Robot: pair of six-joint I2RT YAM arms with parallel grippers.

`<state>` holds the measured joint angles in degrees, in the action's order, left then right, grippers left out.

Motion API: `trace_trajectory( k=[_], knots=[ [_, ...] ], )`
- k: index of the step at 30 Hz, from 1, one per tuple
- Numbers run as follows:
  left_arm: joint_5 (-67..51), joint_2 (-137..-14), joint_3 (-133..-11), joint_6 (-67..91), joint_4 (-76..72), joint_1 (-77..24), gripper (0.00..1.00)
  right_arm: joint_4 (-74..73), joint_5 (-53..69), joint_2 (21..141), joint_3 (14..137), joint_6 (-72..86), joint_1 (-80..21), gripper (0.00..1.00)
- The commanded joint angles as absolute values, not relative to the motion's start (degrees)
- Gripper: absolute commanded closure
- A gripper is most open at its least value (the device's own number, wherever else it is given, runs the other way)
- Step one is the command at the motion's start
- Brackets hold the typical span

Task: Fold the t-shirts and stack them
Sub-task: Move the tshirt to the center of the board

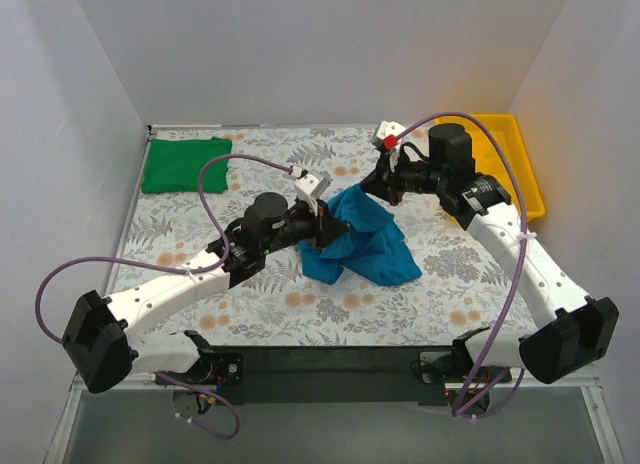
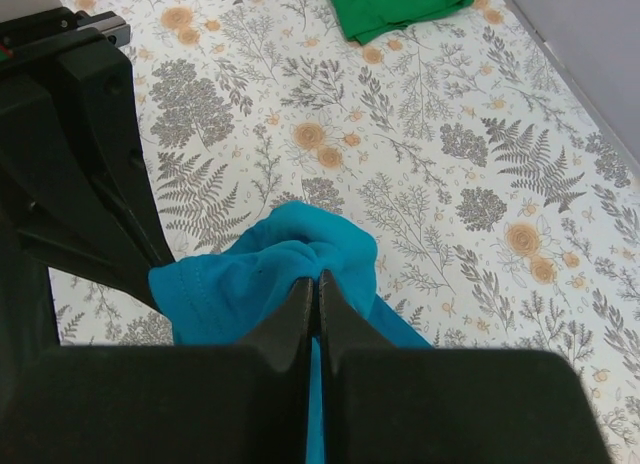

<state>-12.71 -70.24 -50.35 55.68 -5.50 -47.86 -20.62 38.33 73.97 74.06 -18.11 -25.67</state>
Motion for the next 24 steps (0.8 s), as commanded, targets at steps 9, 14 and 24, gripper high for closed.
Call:
trace_trajectory(
  k=[9,14,24],
  knots=[
    [-24.42,-63.28,-60.36,57.39,-2.46,-48.16,1.00,-27.15,41.66,66.80,83.48,-25.22,-19.87,0.99],
    [-29.09,-62.93,-65.65,61.95,-0.97,-48.25,1.00,-29.62,46.30,65.92,90.69,-25.23,-16.18,0.99],
    [-34.11,-57.49,-67.77,68.90,1.85,-48.34,1.00,-27.78,61.08,67.50,97.30,-18.55,-12.66,0.99]
  ],
)
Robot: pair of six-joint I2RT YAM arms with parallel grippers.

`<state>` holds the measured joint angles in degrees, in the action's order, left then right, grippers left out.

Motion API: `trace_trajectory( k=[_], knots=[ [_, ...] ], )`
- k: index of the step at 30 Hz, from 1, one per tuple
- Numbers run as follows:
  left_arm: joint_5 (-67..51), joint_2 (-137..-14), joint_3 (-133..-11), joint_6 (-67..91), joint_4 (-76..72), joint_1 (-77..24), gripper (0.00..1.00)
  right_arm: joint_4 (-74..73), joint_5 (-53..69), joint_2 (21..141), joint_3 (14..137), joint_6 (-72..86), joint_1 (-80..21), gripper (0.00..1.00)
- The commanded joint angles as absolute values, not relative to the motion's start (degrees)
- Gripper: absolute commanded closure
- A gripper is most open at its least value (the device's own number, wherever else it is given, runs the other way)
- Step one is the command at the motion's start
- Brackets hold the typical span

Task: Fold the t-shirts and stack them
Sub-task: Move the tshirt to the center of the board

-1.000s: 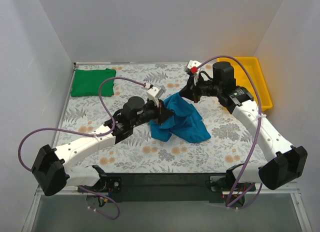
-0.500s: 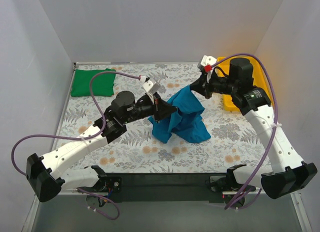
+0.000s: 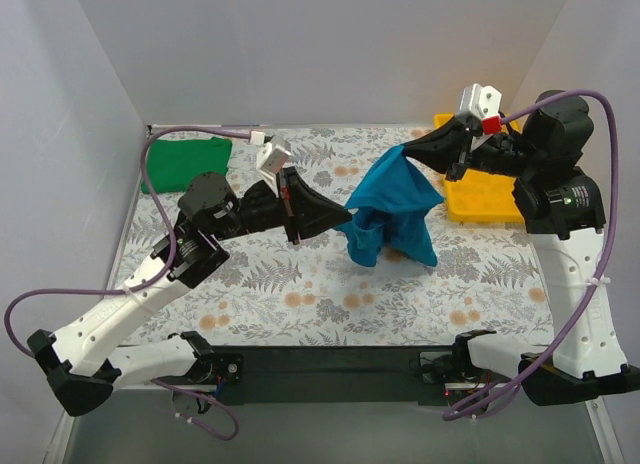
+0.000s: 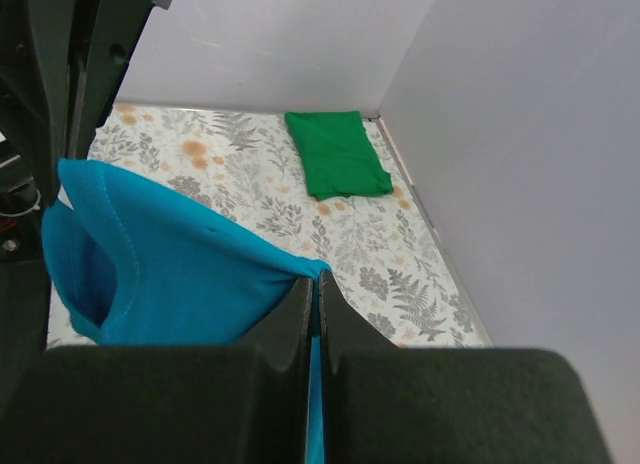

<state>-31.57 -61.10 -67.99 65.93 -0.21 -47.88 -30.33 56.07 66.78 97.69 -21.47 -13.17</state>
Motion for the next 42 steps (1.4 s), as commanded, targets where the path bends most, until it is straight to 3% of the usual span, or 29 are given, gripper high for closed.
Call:
trace_trajectory(
  k=[1,13,21,28,37,39,42],
  knots=[
    [-33.14,-56.78,-65.50,69.08,1.85,-48.34,1.00,-26.73,61.26,67.67,95.64,-17.67,-12.92,0.99],
    [-22.77,-41.49,-42.90,76.72,2.45,-48.34,1.00,-23.38,53.88,70.22,80.52,-20.12,-23.10,0.99],
    [-15.22,-32.27,-33.32,83.48,7.55,-48.25,1.00,-23.12,46.50,75.84,78.05,-23.03,-30.05,0.99],
    [-3.09,-22.95,-28.13,90.94,16.85,-48.25,1.00,-23.38,39.21,86.72,83.13,-23.91,-37.25,0.99],
    [19.85,-13.10,-26.89,106.59,35.91,-48.34,1.00,-27.16,26.12,107.81,102.99,-23.12,-46.39,0.95],
    [22.66,-12.22,-27.16,111.08,38.92,-48.34,1.00,-26.90,19.71,111.43,106.33,-22.68,-48.16,0.90],
    [29.25,-12.48,-28.38,116.95,45.25,-48.34,1.00,-25.84,5.92,118.20,113.54,-20.74,-51.41,0.52]
  ],
)
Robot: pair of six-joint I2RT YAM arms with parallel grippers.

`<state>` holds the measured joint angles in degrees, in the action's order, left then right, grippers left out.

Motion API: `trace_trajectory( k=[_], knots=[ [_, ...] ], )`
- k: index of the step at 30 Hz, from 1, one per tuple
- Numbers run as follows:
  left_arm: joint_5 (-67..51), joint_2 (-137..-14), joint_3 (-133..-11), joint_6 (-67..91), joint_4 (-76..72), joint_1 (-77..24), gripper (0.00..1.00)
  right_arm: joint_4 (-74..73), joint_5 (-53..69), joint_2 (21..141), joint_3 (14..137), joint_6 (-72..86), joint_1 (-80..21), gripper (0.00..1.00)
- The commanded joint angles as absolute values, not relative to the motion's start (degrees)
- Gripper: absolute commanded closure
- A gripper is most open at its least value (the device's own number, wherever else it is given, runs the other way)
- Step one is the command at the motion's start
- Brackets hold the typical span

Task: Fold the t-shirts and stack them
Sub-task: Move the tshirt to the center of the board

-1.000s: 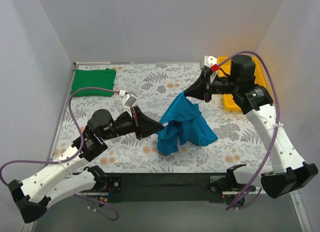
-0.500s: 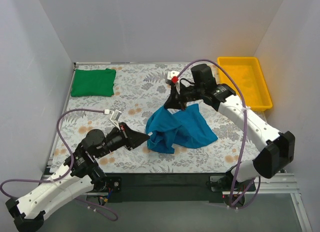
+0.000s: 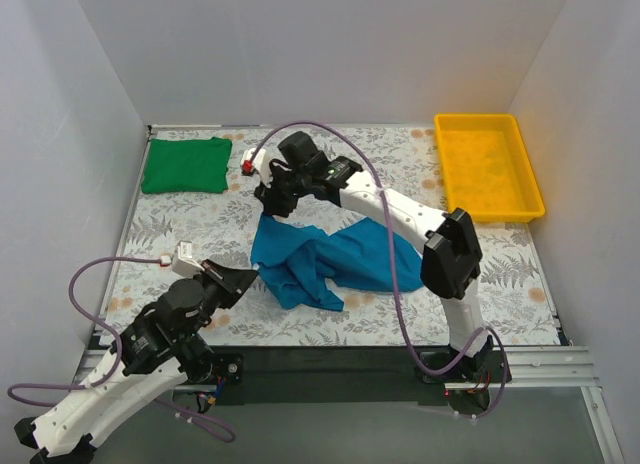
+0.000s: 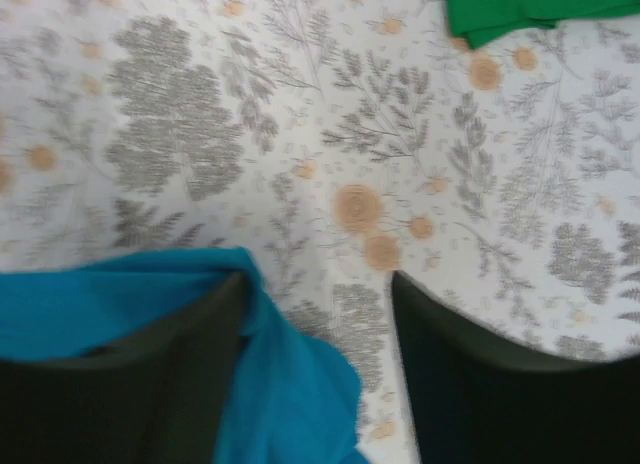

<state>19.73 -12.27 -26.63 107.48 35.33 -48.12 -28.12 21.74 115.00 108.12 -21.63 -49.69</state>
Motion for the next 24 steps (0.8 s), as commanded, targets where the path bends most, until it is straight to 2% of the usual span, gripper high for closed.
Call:
trace_trajectory(
  k=[1,2,3,5,6,10,11,13,14,15,17,18,20,24],
  knots=[
    [32.49,-12.74,-29.35,117.68,47.70,-48.25,1.00,-25.67,2.67,119.87,115.82,-20.83,-52.37,0.24],
    [34.17,-13.18,-30.05,118.82,48.86,-48.25,0.99,-25.66,-2.24,120.06,116.19,-20.83,-52.38,0.15],
    [35.32,-14.14,-30.67,118.83,49.48,-48.25,0.86,-25.66,-3.76,119.88,116.19,-21.09,-52.38,0.09],
    [38.75,-15.37,-32.16,118.04,49.83,-48.34,0.68,-25.75,-4.31,116.65,113.92,-22.67,-51.16,0.04],
    [39.46,-16.77,-32.34,116.12,49.40,-48.34,0.53,-25.84,-3.26,114.89,112.34,-23.20,-50.28,0.04],
    [40.96,-21.26,-34.01,108.93,44.41,-48.25,0.36,-28.20,8.58,100.42,100.66,-29.16,-43.97,0.02],
    [40.61,-22.05,-34.27,105.94,42.82,-48.25,0.33,-29.52,16.53,97.85,94.81,-31.44,-42.64,0.02],
    [37.37,-23.99,-34.89,99.44,36.26,-48.34,0.27,-34.61,23.87,90.23,88.28,-38.56,-39.48,0.02],
    [35.35,-24.34,-34.89,90.96,33.69,-48.34,0.26,-35.50,28.78,87.48,84.76,-40.24,-38.51,0.02],
    [31.76,-25.04,-35.15,87.66,31.23,-48.25,0.24,-36.38,30.65,84.67,77.07,-43.39,-37.54,0.02],
    [27.97,-26.01,-35.42,78.46,25.42,-48.34,0.20,-37.35,34.95,76.84,70.69,-45.96,-33.68,0.02],
    [25.25,-27.76,-36.64,75.96,24.01,-48.25,0.19,-37.44,35.24,72.29,65.10,-47.01,-31.92,0.02],
    [23.13,-31.35,-37.79,68.52,23.56,-48.25,0.16,-37.35,34.37,68.57,60.93,-47.63,-26.47,0.02],
    [17.85,-37.69,-40.34,57.87,24.69,-48.25,0.15,-37.44,31.20,60.67,53.28,-48.43,-22.24,0.02]
  ],
)
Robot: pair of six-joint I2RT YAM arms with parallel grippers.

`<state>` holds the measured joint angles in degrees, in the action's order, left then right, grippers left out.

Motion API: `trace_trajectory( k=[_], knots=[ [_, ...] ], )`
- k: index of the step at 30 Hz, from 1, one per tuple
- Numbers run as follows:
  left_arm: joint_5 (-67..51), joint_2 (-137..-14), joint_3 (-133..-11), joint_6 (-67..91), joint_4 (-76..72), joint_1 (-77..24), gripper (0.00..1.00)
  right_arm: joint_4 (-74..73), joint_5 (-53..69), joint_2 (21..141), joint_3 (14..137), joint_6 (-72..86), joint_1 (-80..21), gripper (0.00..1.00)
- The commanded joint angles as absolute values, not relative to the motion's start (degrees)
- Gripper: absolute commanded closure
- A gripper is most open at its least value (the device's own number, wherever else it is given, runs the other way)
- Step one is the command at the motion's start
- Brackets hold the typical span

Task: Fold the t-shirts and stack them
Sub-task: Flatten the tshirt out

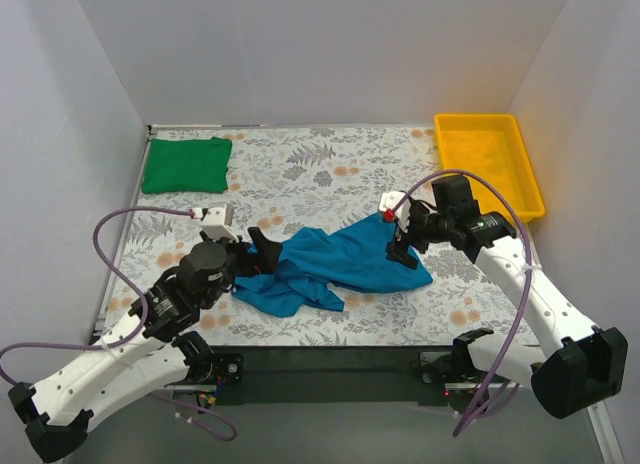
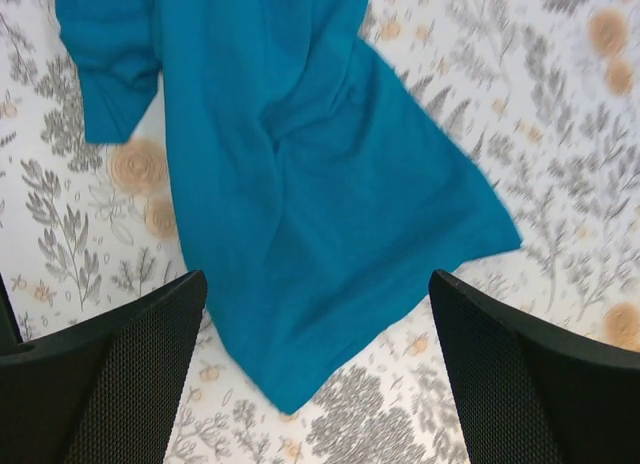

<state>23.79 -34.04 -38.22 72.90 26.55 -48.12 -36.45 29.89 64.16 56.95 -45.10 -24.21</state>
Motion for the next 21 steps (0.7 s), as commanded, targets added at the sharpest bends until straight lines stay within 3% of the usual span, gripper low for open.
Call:
trace_trajectory(
  k=[1,10,21],
  knots=[
    [15.75,-38.75,-40.43,55.83,25.13,-48.25,0.15,-37.27,30.94,59.86,50.39,-48.51,-21.37,0.02],
    [7.57,-41.14,-36.04,40.81,21.81,-48.25,0.18,-34.45,30.66,61.52,44.12,-43.25,-16.71,0.15],
    [4.39,-40.25,-30.32,28.31,18.72,-48.25,0.25,-33.66,41.48,62.23,40.70,-44.03,-8.71,0.15]
  ],
)
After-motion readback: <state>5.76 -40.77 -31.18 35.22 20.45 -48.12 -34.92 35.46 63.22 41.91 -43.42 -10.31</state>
